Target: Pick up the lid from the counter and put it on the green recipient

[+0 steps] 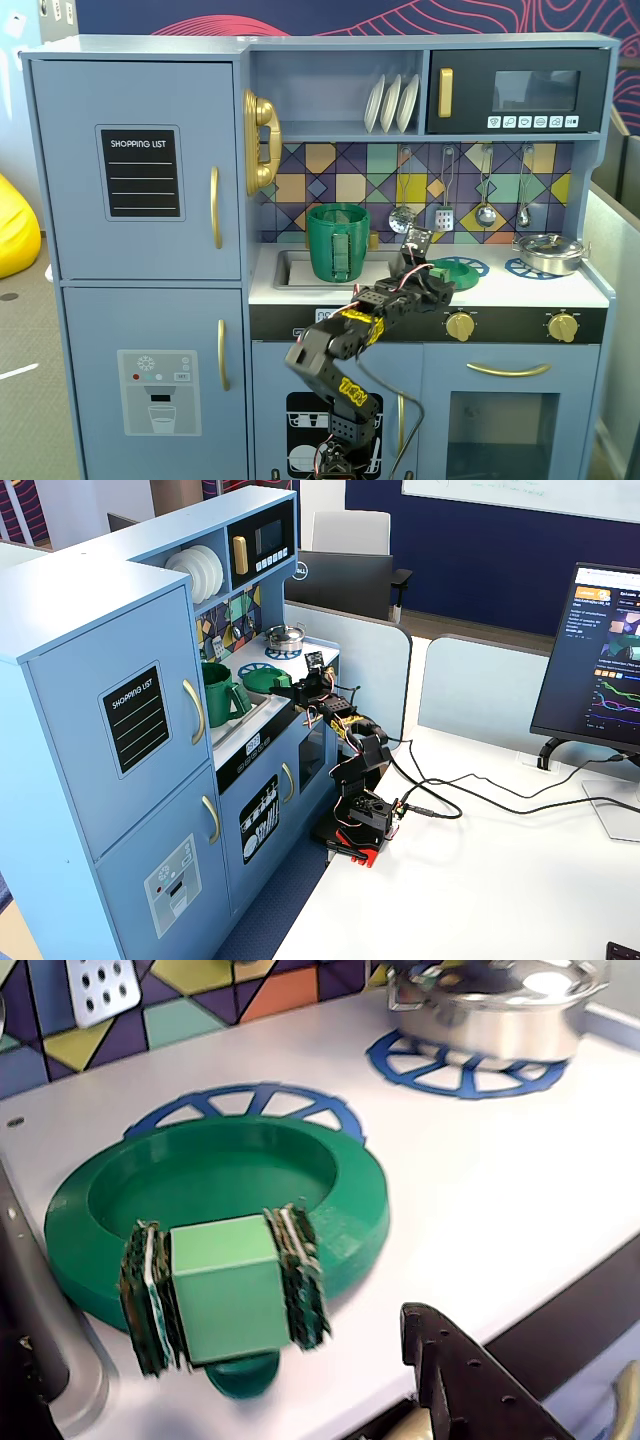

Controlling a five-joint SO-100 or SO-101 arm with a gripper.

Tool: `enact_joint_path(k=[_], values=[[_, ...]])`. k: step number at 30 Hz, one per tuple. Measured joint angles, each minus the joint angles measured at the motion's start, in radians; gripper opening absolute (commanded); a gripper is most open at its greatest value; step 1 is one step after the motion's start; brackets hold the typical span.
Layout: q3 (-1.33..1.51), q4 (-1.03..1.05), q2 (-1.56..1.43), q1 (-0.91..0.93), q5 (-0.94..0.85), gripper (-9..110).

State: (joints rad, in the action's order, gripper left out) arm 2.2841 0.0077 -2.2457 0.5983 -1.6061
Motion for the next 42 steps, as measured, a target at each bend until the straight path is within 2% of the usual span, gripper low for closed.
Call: enact_joint_path(k=[6, 8, 12, 24, 36, 42], values=[[-0.114, -0.031, 0.146, -0.032, -0.012, 35], [-0.135, -0.031, 0.173, -0.04, -0.018, 26], [-0.147, -0.029, 0.19, -0.049, -0.046, 0], [-0.238, 0.006, 0.192, -0.072, -0.035, 0], [-0.761, 0.387, 0.19, -0.196, -0.023, 0], [-0.873, 0.495, 0.178, -0.327, -0.028, 0]])
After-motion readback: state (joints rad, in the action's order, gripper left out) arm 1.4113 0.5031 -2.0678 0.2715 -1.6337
